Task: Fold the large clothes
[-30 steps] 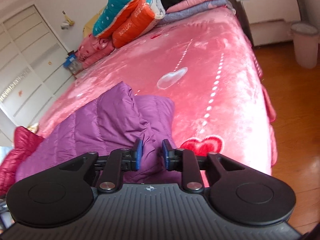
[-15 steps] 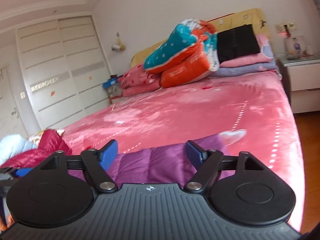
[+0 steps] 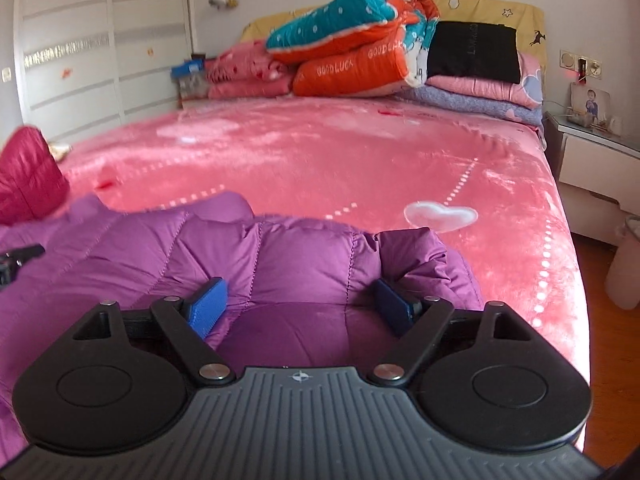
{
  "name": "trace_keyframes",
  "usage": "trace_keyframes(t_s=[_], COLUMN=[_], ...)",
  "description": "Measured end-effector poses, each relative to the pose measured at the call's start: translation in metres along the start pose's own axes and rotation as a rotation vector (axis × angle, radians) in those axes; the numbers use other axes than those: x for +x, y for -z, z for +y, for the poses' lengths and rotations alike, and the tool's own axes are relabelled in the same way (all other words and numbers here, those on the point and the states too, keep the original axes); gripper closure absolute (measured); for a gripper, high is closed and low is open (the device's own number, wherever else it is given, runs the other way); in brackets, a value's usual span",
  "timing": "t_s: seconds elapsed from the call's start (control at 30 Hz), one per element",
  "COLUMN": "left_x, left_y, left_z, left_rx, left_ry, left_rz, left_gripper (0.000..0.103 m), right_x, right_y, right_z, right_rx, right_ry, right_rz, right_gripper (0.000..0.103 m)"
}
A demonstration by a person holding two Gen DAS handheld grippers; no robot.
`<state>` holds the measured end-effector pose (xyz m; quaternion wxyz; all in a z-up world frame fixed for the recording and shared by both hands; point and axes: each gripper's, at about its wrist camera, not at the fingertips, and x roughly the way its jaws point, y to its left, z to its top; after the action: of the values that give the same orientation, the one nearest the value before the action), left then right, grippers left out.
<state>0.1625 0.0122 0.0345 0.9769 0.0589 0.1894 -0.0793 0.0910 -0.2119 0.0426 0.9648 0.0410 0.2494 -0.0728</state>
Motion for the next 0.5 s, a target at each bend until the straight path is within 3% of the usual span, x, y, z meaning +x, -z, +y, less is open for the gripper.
trace_keyframes(t_s=[0.5], left_x=[0.018], left_y=[0.008], left_z=[0.003], left_rx=[-0.021], left_ry=[0.024], left_rz=[0.019], left_gripper=[0.000], right_x=[0.033], right_y=[0.016], right_z=[0.012], right_rx=[-0.070], right_ry=[0.040], right_rz=[0.044], right_gripper=[0.000])
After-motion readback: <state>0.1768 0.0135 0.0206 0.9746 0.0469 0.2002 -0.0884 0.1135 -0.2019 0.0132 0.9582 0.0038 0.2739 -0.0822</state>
